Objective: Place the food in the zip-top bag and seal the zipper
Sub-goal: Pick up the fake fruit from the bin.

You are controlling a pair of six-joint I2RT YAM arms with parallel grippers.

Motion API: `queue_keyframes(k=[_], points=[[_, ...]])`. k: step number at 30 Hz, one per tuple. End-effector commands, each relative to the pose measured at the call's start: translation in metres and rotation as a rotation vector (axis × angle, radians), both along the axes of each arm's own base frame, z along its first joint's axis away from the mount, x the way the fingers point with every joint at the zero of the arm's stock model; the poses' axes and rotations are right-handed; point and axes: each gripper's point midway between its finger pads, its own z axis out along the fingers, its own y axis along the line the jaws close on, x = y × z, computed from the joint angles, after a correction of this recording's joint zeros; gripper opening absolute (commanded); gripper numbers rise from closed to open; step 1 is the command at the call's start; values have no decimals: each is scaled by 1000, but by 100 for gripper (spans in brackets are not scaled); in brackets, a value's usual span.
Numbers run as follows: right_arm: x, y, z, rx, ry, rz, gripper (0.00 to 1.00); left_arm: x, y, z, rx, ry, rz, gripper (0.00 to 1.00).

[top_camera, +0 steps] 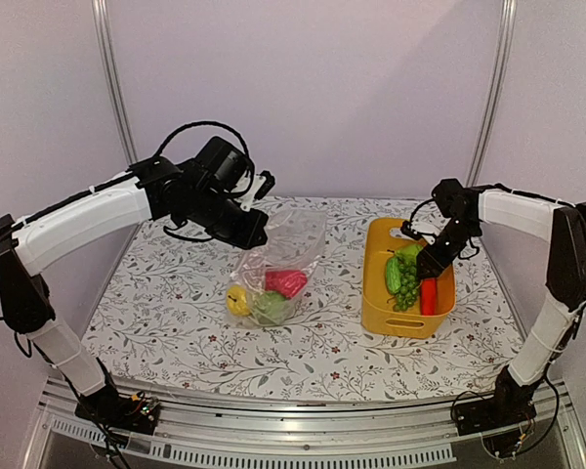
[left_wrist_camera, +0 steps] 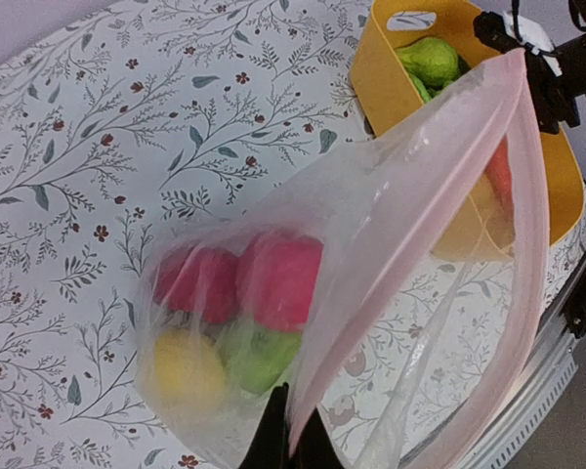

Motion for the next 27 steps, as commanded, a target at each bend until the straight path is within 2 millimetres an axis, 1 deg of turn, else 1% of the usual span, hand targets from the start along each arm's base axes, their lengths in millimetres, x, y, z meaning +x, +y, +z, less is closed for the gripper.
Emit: queue_keyframes(k=[1, 6, 9, 18, 27], points=[[1, -3, -7, -18, 26, -23, 58, 4, 4, 3, -12, -13, 5, 0], [2, -3, -16, -20, 44, -25, 51, 4, 4, 5, -13, -18, 5, 0], [2, -1, -19, -15, 58, -26, 42, 4, 4, 4, -10, -18, 7, 0], [3, -2, -28, -31, 84, -40, 40, 2, 6, -1, -5, -5, 9, 0], [10, -2, -35, -73, 75, -70, 27, 0, 7, -2, -7, -3, 8, 0]])
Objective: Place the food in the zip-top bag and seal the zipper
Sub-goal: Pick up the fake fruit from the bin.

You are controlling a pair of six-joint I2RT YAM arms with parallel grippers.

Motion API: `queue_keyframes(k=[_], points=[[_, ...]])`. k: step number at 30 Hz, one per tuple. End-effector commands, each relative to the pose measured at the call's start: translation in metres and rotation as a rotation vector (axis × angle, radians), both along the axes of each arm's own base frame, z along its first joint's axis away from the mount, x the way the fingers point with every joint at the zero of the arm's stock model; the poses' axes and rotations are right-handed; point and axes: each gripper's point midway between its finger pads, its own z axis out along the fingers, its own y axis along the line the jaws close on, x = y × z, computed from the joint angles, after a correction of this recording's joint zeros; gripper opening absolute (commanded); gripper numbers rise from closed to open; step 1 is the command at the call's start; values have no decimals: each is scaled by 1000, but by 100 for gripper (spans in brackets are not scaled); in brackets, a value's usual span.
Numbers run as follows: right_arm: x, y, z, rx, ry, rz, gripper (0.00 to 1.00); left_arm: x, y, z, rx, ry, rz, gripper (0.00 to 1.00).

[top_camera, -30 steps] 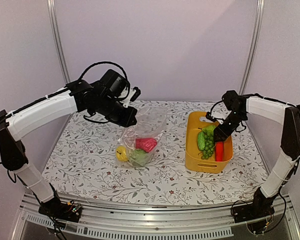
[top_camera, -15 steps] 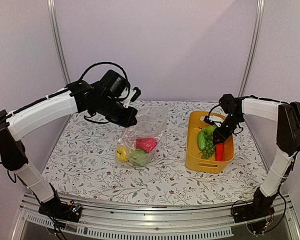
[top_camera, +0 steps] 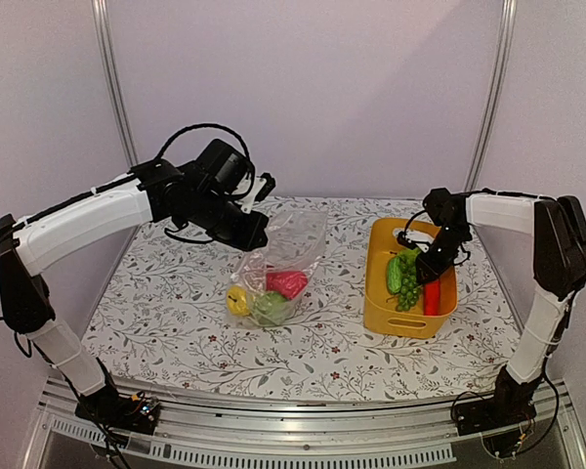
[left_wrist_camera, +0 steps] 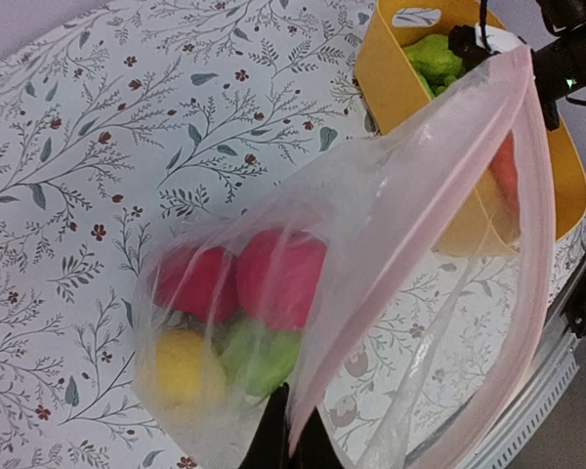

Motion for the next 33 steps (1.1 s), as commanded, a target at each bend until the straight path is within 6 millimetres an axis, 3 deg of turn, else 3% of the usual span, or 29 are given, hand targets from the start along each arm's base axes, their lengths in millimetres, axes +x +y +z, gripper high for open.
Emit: queue_keyframes(k=[1, 5, 9, 19, 33], points=[[10, -2, 0, -36, -15, -31, 25, 0, 8, 3, -7, -5, 12, 0], [14, 1, 8, -24, -30, -40, 13, -2, 10, 1, -10, -4, 15, 0], [22, 12, 40, 34, -84, -36, 4, -3, 10, 0, -11, -1, 16, 0], [35, 32, 165, 168, -329, 22, 0, 1, 6, 2, -15, -8, 14, 0], [3, 80, 351, 547, -726, 274, 0, 9, -2, 2, -22, -1, 26, 0]])
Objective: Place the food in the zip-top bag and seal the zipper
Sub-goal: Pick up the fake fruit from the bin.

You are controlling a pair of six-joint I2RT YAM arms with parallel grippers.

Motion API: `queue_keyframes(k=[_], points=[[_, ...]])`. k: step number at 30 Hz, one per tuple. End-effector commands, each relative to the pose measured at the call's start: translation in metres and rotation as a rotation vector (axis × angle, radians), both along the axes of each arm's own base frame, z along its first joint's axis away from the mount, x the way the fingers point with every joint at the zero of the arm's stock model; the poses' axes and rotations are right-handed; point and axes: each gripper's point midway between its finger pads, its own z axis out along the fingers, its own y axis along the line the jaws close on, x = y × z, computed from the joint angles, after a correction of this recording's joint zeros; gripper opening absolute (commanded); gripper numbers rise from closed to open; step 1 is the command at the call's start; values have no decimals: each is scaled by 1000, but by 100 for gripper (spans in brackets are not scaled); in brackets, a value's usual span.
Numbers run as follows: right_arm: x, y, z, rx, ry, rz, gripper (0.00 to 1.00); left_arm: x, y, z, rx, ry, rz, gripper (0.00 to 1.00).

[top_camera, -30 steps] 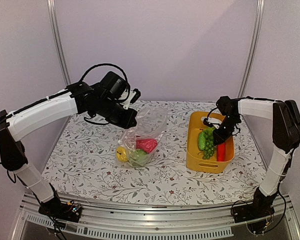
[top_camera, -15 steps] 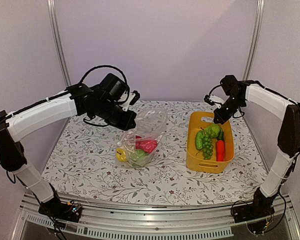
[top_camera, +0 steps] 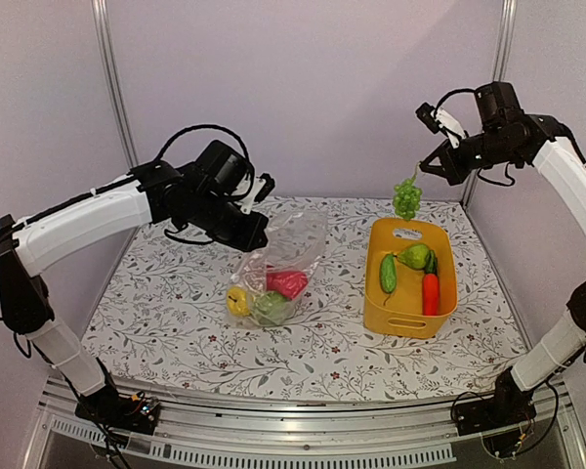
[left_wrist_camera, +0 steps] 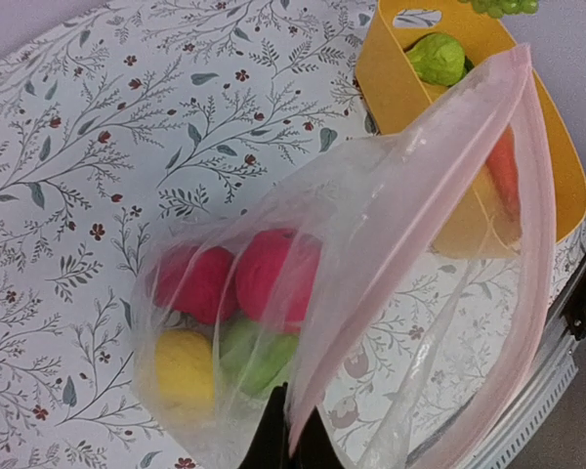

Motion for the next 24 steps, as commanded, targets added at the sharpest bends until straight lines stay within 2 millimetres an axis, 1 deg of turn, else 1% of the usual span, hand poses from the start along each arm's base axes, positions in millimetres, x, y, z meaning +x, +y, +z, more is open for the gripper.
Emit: queue_keyframes(k=[1, 4, 5, 6, 8, 11, 14, 16, 19, 24], points=[[-20, 24, 78, 149, -184, 142, 0, 11, -4, 4, -20, 0, 24, 0], [-31, 34, 111, 226, -253, 210, 0, 12, -6, 4, -22, 5, 29, 0], [-37, 37, 121, 256, -275, 237, 0, 10, -9, 4, -33, 18, 18, 0], [-44, 42, 130, 289, -291, 274, 0, 8, -10, 5, -35, 19, 15, 0], [-64, 50, 151, 358, -312, 353, 0, 7, -11, 7, -41, 18, 13, 0], [-85, 62, 170, 419, -317, 446, 0, 5, -9, 8, -44, 17, 17, 0], [-92, 73, 174, 462, -288, 506, 0, 4, -10, 11, -50, 12, 22, 0], [-91, 79, 174, 474, -270, 524, 0, 4, -12, 13, -59, 7, 21, 0], [-85, 86, 170, 481, -246, 538, 0, 5, -14, 16, -65, 1, 24, 0], [-85, 98, 169, 489, -235, 567, 0, 3, -15, 16, -67, 3, 24, 0]])
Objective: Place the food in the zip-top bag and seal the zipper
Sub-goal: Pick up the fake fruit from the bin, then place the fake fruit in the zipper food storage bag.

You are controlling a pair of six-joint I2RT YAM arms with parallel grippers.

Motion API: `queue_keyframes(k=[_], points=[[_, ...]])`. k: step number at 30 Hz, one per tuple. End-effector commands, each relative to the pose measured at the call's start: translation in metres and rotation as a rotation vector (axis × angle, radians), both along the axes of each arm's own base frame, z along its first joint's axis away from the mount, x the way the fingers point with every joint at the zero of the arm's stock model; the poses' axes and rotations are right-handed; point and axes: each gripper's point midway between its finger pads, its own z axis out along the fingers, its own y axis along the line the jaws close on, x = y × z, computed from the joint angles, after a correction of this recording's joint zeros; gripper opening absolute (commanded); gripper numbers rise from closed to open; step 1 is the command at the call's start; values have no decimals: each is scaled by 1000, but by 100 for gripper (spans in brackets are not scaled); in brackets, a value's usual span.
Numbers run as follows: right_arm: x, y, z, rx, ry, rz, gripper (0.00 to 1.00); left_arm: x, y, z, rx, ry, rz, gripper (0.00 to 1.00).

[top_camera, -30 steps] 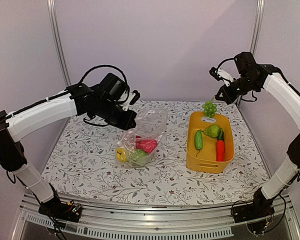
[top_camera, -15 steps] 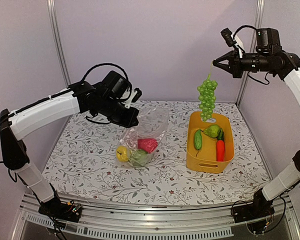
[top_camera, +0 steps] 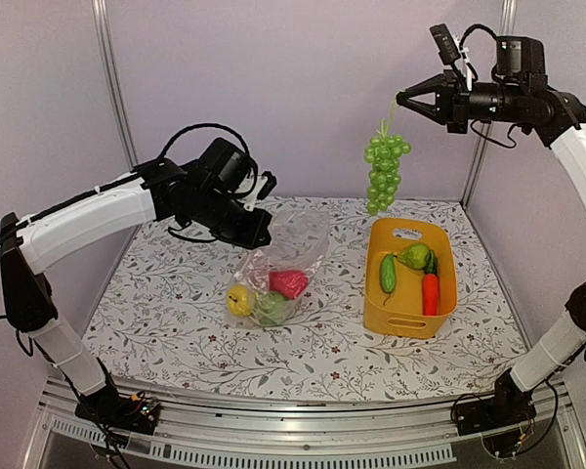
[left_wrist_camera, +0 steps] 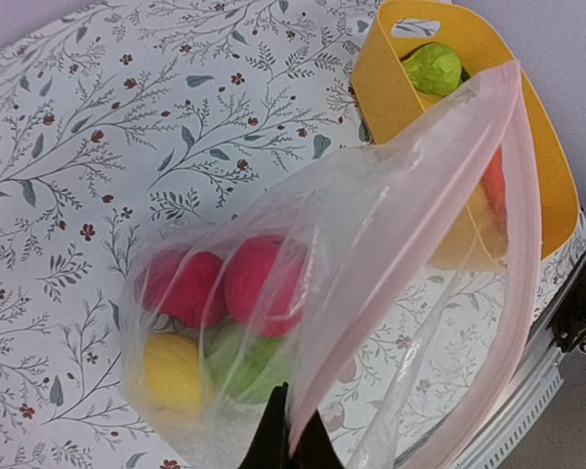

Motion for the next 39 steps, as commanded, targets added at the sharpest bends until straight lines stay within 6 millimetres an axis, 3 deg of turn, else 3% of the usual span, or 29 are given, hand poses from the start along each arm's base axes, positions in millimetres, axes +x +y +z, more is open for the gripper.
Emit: queue_keyframes(k=[1, 11, 21, 39], points=[[-4, 15, 0, 13, 23, 57, 0, 0, -6, 14, -36, -20, -2, 0], [-14, 39, -11, -15, 27, 107, 0, 3, -2, 17, -15, -46, 5, 0], [-21, 75, -27, -59, 13, 151, 0, 0, -12, 10, -41, -17, -21, 0], [-7, 123, -57, -112, 16, 193, 0, -2, -16, 14, -53, -18, -33, 0]])
